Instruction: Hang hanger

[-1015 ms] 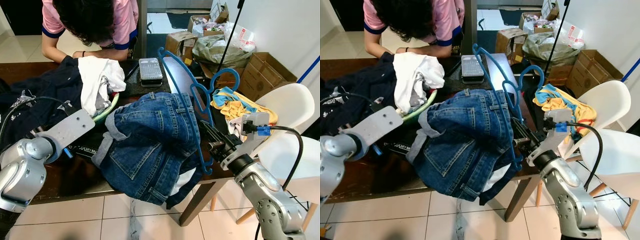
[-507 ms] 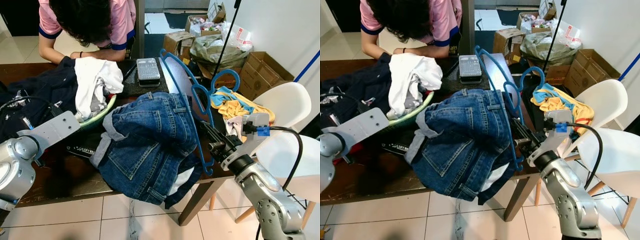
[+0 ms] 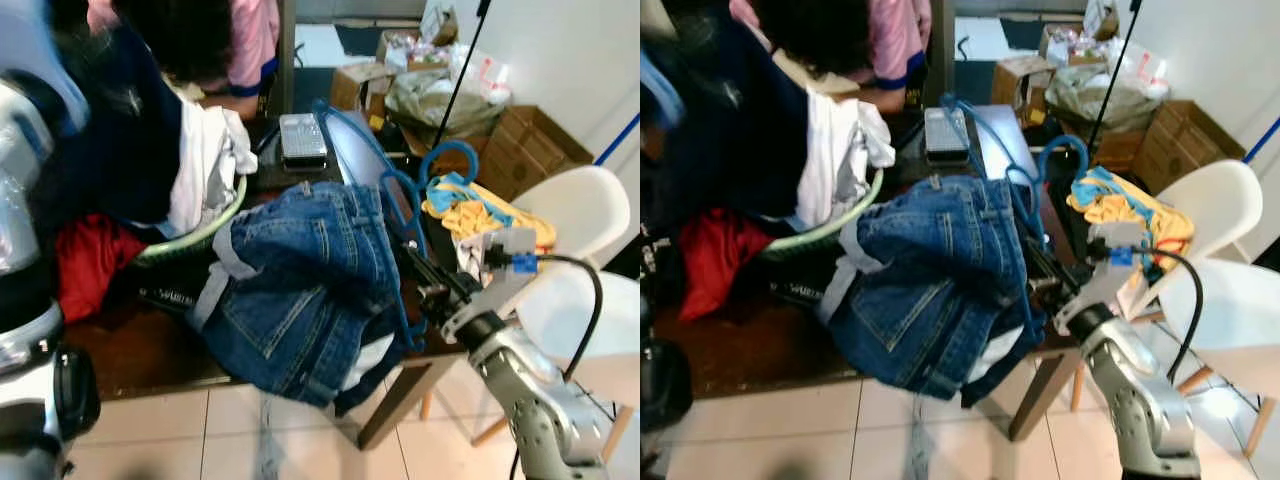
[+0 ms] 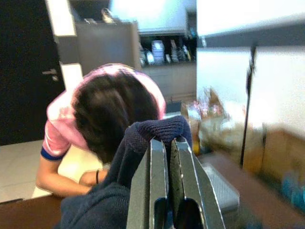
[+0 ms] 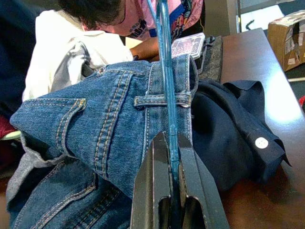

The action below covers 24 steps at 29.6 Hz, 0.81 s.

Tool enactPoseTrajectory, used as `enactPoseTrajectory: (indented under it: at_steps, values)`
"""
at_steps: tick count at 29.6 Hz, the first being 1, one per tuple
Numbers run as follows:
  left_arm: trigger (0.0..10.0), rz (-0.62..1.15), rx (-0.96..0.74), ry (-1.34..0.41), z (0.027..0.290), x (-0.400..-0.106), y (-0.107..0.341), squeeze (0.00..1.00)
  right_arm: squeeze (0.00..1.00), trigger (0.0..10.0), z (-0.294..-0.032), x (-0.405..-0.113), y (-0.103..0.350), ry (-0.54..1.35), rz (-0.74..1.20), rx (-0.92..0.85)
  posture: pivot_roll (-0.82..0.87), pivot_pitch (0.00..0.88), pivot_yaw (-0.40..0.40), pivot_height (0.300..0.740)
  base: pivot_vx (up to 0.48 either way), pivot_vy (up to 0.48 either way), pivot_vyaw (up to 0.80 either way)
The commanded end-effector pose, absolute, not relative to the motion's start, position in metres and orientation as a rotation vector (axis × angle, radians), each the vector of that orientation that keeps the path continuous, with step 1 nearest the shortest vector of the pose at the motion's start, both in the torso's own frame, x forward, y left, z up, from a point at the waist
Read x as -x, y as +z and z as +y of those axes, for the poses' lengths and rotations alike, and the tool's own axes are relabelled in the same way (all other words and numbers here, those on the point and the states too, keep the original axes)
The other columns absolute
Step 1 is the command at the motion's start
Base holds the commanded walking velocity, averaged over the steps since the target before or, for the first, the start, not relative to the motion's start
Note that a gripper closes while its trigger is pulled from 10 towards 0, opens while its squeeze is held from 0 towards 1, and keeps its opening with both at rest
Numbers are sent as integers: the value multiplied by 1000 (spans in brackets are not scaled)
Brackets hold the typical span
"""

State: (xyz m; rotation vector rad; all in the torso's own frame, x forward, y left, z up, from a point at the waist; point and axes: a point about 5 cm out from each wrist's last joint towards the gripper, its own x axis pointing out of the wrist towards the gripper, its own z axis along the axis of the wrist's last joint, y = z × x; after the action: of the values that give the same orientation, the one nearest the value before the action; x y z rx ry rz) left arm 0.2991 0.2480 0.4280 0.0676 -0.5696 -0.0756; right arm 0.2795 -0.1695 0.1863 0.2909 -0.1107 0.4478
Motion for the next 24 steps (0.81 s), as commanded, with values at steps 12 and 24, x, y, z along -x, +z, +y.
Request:
enactPoseTrajectory:
  at_steps: [12, 24]
  values:
    - [0, -1130, -107, 262, 291, -220, 548, 0, 0, 10000, -170, -280, 182, 430, -114, -298, 75, 130, -30, 740, 0, 0, 0]
    - [0, -822, -97, -6, 226, -292, 480, 0, 0, 10000, -171, -281, 182, 418, -111, -293, 75, 135, -27, 740, 0, 0, 0]
